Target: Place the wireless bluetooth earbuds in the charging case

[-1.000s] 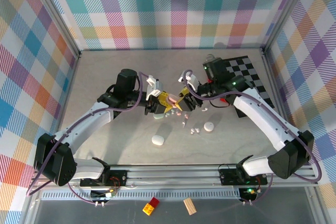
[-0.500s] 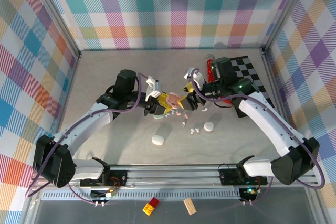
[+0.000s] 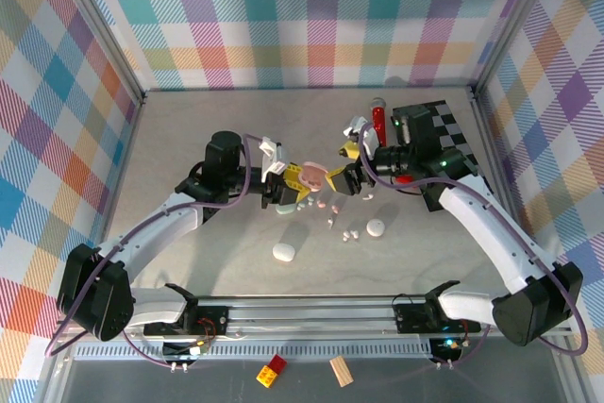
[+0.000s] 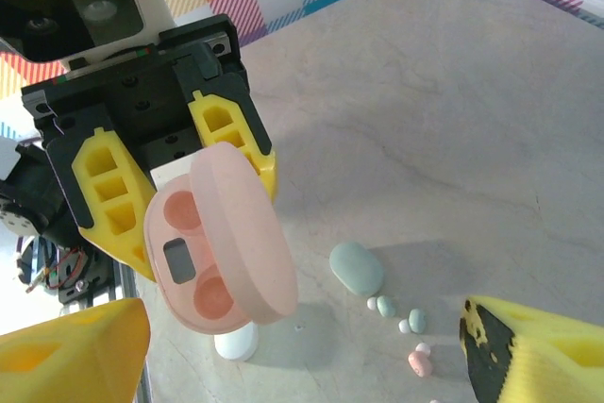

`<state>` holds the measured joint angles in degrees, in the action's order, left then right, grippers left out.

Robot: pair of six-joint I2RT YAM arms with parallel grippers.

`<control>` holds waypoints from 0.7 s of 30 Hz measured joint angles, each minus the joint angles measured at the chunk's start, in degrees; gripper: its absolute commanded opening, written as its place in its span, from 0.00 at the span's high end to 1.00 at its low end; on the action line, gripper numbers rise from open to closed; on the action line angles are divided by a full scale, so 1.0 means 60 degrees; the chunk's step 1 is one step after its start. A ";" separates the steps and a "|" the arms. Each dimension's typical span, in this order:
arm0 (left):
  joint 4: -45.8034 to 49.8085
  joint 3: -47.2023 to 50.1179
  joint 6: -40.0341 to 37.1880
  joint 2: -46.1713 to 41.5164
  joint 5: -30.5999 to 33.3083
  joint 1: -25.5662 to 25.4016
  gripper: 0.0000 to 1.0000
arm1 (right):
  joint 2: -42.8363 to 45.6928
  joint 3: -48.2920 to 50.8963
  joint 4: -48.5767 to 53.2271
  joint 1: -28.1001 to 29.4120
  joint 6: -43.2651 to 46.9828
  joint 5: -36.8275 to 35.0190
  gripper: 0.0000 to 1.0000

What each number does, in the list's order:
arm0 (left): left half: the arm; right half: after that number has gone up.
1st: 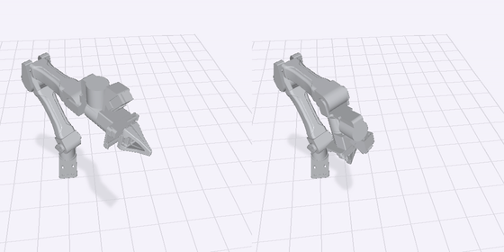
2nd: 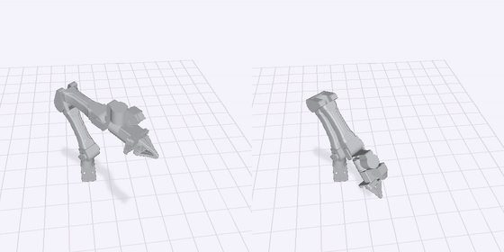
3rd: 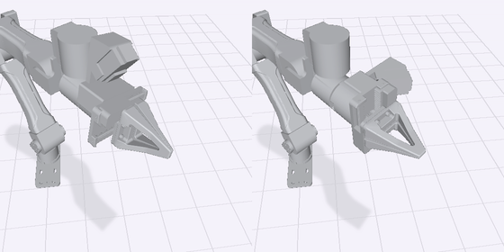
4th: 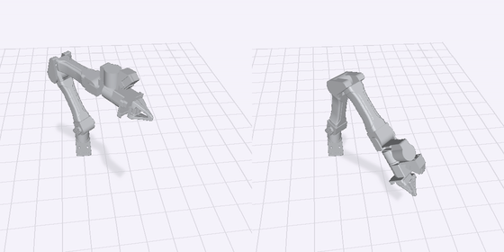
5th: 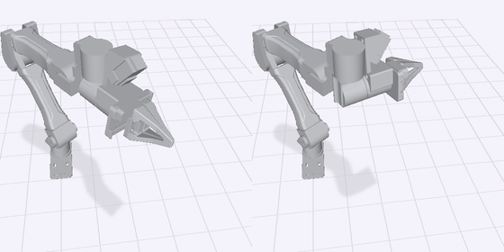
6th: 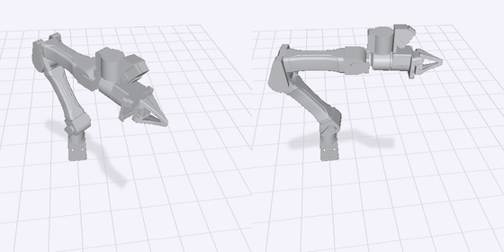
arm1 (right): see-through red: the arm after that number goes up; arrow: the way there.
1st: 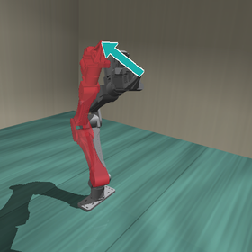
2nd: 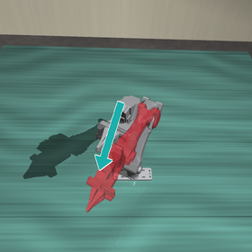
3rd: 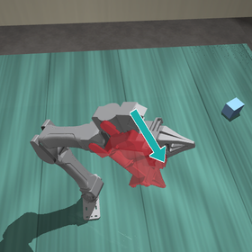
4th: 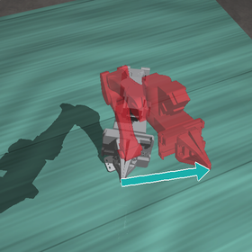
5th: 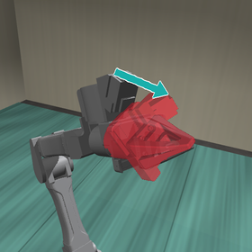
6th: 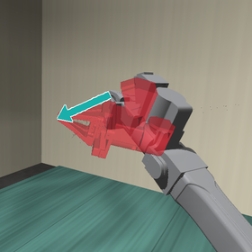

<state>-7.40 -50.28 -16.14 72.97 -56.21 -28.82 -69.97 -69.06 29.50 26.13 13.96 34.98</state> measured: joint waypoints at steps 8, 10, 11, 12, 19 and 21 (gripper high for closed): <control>-0.0962 0.0098 0.0586 -0.0015 0.0175 0.0000 0.68 | 0.0109 0.0204 -0.0397 -0.0299 -0.0262 -0.0004 0.14; -0.1056 0.0102 0.0623 -0.0018 0.0175 0.0000 0.68 | 0.0044 0.0204 -0.0612 -0.0299 -0.0401 0.0000 0.15; -0.1056 0.0102 0.0627 -0.0029 0.0175 0.0000 0.68 | -0.0026 0.0204 -0.0703 -0.0299 -0.0477 -0.0004 0.15; -0.1060 0.0106 0.0627 -0.0040 0.0171 0.0000 0.68 | -0.0106 0.0204 -0.0761 -0.0299 -0.0535 -0.0011 0.15; -0.1089 0.0131 0.0627 -0.0076 0.0171 0.0000 0.68 | -0.0441 0.0204 -0.0922 -0.0302 -0.0925 -0.0372 0.15; -0.1126 0.0197 0.0630 -0.0087 0.0175 0.0000 0.68 | -0.0437 0.0204 -0.0984 -0.0302 -0.0980 -0.0455 0.15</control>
<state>-14.15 -49.10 -12.36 72.44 -55.16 -28.82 -72.60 -67.83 23.59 24.32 8.08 32.25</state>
